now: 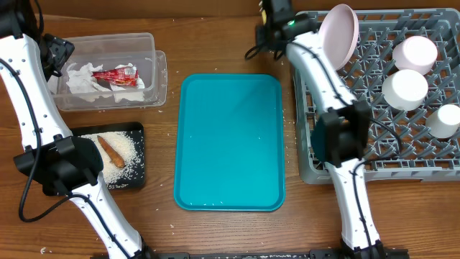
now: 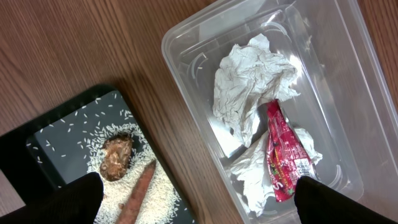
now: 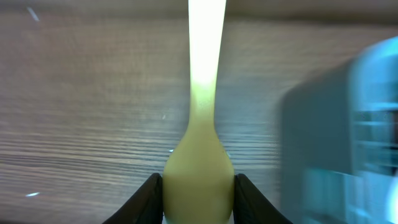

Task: Sort waste into correct bins and load items into the dishwasher
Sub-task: 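Lower the yellow spoon into the dish rack beside the pink bowl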

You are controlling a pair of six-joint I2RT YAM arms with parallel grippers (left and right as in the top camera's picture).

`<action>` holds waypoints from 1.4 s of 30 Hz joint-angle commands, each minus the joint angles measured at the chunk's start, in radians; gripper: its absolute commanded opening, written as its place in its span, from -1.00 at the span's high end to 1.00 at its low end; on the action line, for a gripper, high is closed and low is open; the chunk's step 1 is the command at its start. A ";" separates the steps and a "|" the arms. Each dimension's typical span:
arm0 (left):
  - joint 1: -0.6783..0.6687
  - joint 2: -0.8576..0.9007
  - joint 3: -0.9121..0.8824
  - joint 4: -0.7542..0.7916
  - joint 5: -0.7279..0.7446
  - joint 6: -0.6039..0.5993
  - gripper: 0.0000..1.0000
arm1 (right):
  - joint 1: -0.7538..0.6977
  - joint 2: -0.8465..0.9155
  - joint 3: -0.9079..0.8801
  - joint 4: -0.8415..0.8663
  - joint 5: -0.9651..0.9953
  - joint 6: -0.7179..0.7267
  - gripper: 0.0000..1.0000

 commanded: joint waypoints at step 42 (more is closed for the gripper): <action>-0.004 -0.004 0.000 0.002 0.000 0.004 -1.00 | -0.121 -0.285 0.042 -0.608 -0.080 0.092 -1.00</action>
